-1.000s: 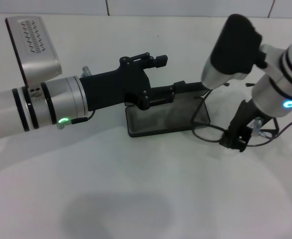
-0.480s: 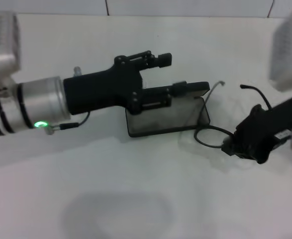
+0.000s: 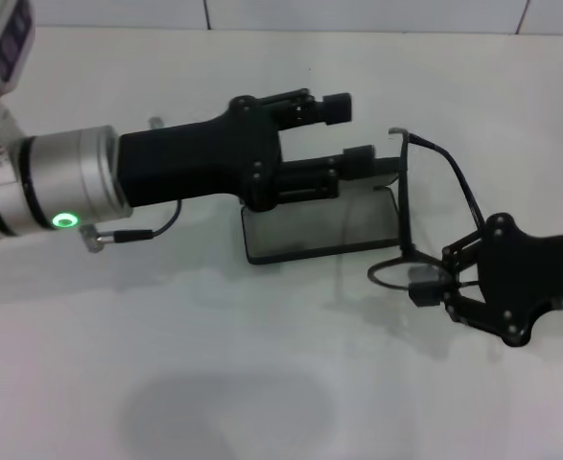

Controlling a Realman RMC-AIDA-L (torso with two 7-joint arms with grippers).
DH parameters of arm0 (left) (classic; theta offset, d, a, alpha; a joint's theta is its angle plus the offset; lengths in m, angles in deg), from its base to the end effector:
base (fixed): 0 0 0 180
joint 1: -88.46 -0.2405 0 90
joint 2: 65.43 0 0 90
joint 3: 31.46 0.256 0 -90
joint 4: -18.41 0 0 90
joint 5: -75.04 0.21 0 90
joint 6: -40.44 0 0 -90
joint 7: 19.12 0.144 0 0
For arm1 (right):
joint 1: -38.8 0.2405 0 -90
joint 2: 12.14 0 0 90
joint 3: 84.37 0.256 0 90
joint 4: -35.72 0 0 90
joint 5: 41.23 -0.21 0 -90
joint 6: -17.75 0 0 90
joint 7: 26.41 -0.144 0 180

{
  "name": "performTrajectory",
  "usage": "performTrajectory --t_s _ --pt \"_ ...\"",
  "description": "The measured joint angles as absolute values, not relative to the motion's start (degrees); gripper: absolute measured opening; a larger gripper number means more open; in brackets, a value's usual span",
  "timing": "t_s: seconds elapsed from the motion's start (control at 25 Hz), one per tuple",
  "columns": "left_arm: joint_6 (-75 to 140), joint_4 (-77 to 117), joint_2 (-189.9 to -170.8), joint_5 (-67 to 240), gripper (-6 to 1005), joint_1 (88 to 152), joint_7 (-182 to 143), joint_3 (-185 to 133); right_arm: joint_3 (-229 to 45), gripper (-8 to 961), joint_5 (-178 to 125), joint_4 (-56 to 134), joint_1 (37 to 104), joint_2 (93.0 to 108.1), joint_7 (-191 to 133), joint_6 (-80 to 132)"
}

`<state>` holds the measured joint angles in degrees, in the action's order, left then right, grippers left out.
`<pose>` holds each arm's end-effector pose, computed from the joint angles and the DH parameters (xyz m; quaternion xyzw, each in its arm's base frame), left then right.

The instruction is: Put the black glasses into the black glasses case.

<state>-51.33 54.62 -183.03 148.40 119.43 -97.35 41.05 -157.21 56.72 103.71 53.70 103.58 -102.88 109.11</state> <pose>-0.1710 0.3230 -0.0190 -0.9022 -0.1322 -0.4104 0.0118 0.2160 0.2830 0.0140 -0.9805 -0.0205 0.1816 0.0720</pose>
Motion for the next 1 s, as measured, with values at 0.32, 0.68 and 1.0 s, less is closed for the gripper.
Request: performTrajectory --t_s 0.32,0.68,1.0 --pt "-53.94 54.35 -183.44 151.24 722 124.51 -104.36 41.2 -155.88 108 46.96 89.27 54.3 103.55 -79.41 110.86" --pt "-54.38 51.91 -184.18 155.48 721 129.33 -110.58 41.24 -155.52 108 44.37 87.76 54.23 103.71 -73.37 111.05" --pt "-52.31 51.44 -185.06 161.24 721 131.98 -114.75 41.25 -155.13 108 44.04 87.56 54.29 103.7 -70.6 110.83"
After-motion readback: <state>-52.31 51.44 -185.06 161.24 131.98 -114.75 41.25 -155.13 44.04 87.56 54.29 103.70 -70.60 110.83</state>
